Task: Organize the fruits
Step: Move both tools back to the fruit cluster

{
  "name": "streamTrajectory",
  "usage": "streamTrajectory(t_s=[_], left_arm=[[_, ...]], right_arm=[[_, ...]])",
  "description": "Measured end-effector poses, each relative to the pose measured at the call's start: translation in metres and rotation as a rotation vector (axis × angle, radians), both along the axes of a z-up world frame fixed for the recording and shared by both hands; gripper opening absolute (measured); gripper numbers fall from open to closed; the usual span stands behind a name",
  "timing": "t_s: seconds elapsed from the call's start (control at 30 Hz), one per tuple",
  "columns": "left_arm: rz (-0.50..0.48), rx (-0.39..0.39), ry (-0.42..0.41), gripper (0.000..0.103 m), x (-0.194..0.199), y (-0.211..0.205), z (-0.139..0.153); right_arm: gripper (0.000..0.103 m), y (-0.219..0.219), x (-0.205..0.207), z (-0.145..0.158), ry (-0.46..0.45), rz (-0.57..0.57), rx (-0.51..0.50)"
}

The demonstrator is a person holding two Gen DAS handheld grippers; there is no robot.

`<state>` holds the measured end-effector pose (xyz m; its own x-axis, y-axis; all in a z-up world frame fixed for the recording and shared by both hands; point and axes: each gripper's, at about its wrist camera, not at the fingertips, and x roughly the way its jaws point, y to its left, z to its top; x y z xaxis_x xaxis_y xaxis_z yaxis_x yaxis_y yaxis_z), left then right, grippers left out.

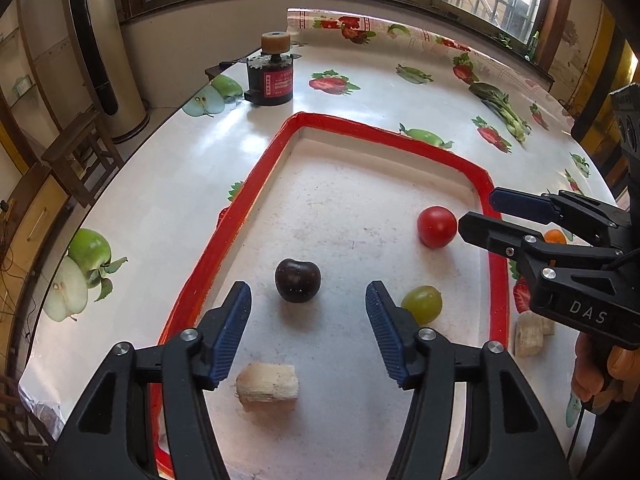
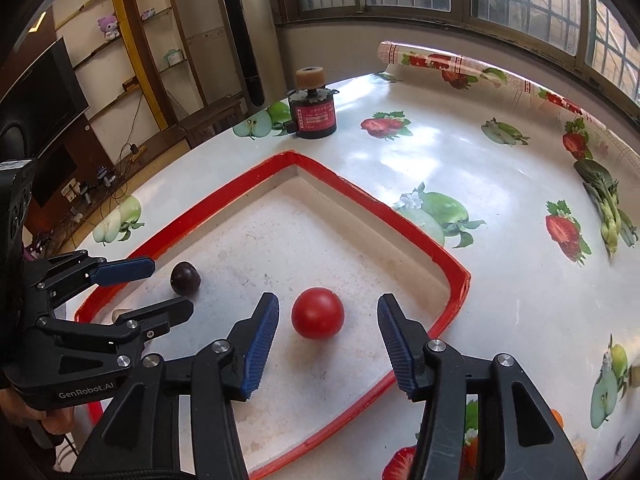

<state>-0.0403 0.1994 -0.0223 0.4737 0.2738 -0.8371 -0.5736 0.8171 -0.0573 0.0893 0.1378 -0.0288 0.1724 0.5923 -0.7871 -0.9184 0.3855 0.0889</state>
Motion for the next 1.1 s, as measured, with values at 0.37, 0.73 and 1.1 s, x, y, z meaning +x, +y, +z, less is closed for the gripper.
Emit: streamTrajectory(t_s=[0.37,0.73,1.1], left_arm=[[-0.057,-0.013,-0.038,0.059,-0.003,-0.036,0.015],[-0.141,-0.015,-0.069,0.058,0.004,-0.078,0.025],[-0.245,-0.033,-0.083,0.06,0.02,-0.121,0.029]], right_arm=[[0.054,-0.055,-0.01,0.025,-0.023,-0.042,0.045],[0.054,-0.124,-0.001,0.027,-0.02,-0.154,0.058],[0.054,-0.192,0.015,0.023,-0.012,-0.27,0.053]])
